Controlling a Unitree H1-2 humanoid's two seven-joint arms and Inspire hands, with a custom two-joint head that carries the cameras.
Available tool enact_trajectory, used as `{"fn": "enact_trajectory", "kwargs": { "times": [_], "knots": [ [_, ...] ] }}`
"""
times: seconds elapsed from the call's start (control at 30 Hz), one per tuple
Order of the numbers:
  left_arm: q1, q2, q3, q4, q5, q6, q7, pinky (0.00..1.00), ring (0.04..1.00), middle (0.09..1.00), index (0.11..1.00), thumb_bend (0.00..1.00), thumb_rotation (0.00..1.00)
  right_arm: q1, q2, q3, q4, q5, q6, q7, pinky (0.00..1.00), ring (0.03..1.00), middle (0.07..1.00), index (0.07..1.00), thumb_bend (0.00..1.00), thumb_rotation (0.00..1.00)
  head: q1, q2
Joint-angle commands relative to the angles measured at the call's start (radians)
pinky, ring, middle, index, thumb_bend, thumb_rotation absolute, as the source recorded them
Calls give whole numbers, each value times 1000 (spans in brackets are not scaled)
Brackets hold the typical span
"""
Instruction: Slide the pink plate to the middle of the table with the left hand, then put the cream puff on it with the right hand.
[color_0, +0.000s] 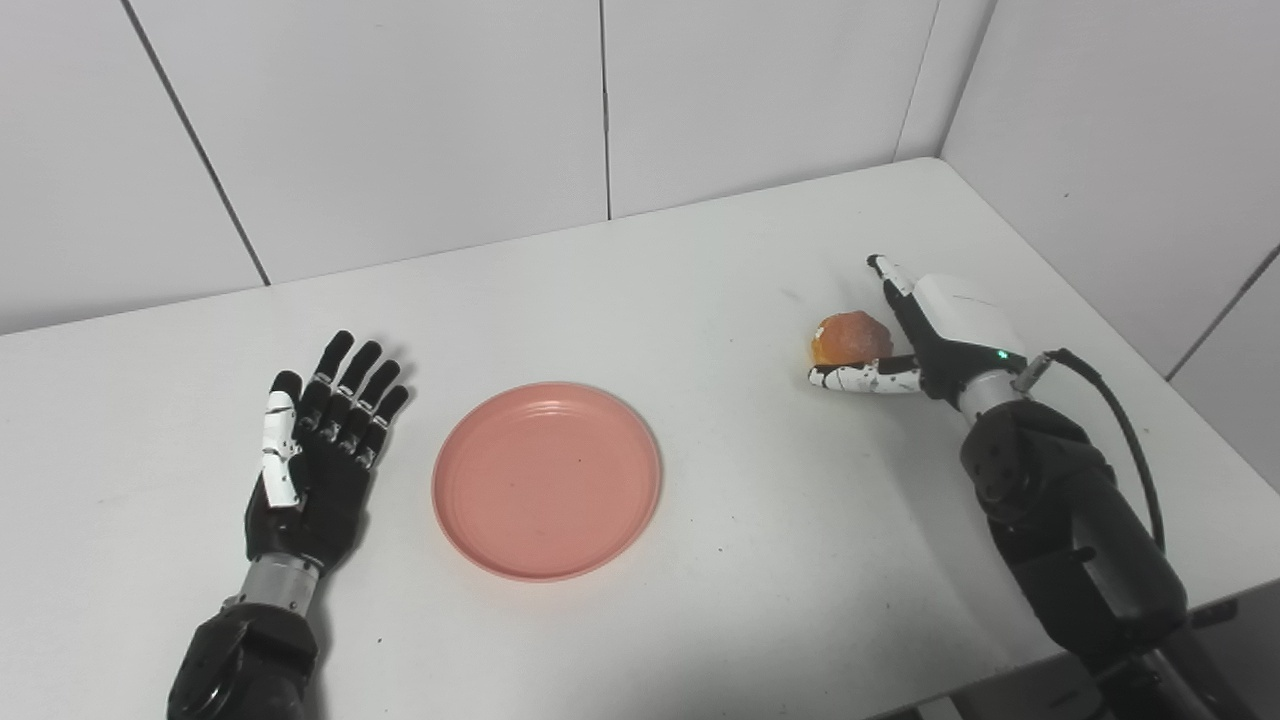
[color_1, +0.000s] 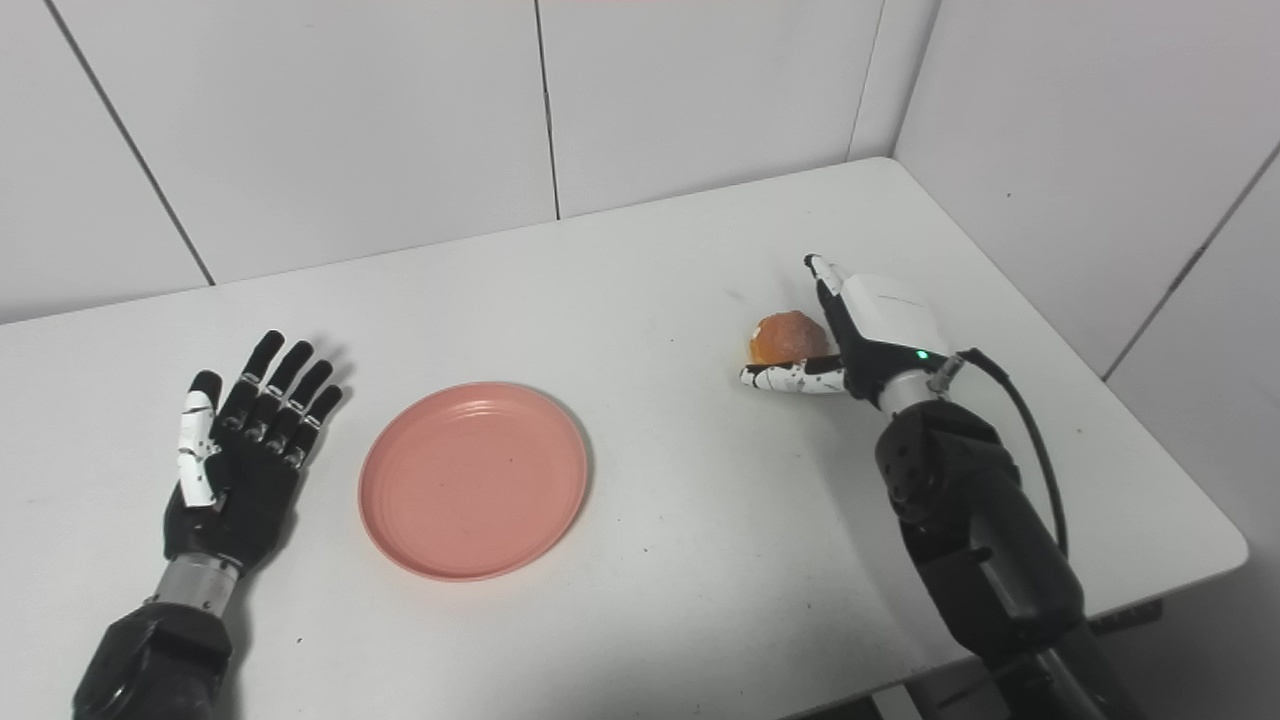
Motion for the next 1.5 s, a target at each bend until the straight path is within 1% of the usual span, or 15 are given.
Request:
{"fn": "enact_trajectory", "kwargs": {
  "times": [0.0, 0.3, 0.47, 0.7, 0.73, 0.87, 0.93, 0.97, 1.03, 1.07, 1.1, 1.13, 1.17, 1.3, 1.47],
  "knots": [
    [61, 17, 5, 40, 8, 52, 17, 952, 934, 936, 926, 410, 1000, -43, -16, -2, 5, 10, -16, -43, 756, 893, 930, 956, 959, 644, -1, 3],
    [65, 21, 0, 30, 10, 53, 20, 949, 933, 938, 931, 417, 1000, -61, -18, 30, 63, 46, -28, -93, 714, 862, 908, 941, 957, 636, 2, 12],
    [67, 21, -2, 26, 10, 51, 20, 949, 933, 937, 926, 422, 1000, -64, -25, 40, 84, 68, -32, -119, 711, 847, 899, 925, 923, 561, 3, 16],
    [70, 20, -3, 14, 8, 56, 23, 949, 933, 936, 923, 429, 1000, -66, -33, 45, 96, 96, -26, -134, 655, 806, 878, 900, 856, 403, 4, 21],
    [71, 20, -4, 10, 9, 57, 25, 948, 933, 936, 923, 429, 1000, -67, -35, 47, 97, 96, -20, -132, 653, 805, 876, 899, 854, 398, 4, 22],
    [71, 20, -5, 8, 8, 56, 22, 948, 934, 939, 927, 433, 1000, -68, -42, 47, 105, 106, -14, -130, 649, 786, 852, 848, 821, 326, 4, 25],
    [69, 20, -4, 13, 7, 54, 21, 947, 933, 939, 926, 434, 1000, -66, -45, 41, 113, 119, -18, -139, 636, 759, 812, 791, 795, 222, 6, 26],
    [68, 20, -4, 17, 4, 53, 17, 947, 933, 939, 926, 434, 1000, -66, -44, 33, 117, 133, -19, -143, 635, 757, 810, 788, 794, 216, 6, 26],
    [66, 21, -3, 21, 3, 51, 14, 952, 936, 942, 928, 435, 1000, -63, -46, 20, 129, 166, -35, -154, 514, 602, 661, 725, 745, 103, 6, 26],
    [67, 21, -3, 20, 4, 51, 16, 949, 934, 940, 928, 436, 1000, -62, -50, 18, 134, 177, -43, -158, 483, 561, 615, 680, 731, 67, 5, 30],
    [67, 21, -3, 18, 4, 52, 18, 946, 931, 939, 926, 437, 1000, -60, -53, 18, 136, 185, -48, -162, 460, 530, 577, 569, 605, 105, 5, 30],
    [67, 21, -3, 18, 5, 52, 19, 946, 932, 940, 927, 437, 1000, -60, -56, 20, 139, 190, -52, -166, 451, 517, 546, 522, 555, 93, 5, 30],
    [67, 21, -3, 18, 4, 53, 18, 948, 934, 942, 929, 436, 1000, -59, -58, 21, 139, 194, -54, -168, 438, 501, 510, 503, 540, 38, 5, 30],
    [67, 22, -5, 16, 3, 53, 14, 955, 938, 947, 934, 437, 1000, -57, -61, 27, 132, 199, -48, -173, 407, 468, 471, 502, 529, 2, 8, 33],
    [66, 19, -7, 15, 9, 49, 19, 955, 938, 946, 933, 438, 1000, -53, -63, 24, 131, 212, -77, -191, 388, 449, 450, 516, 526, 0, 13, 35]
  ]
}}
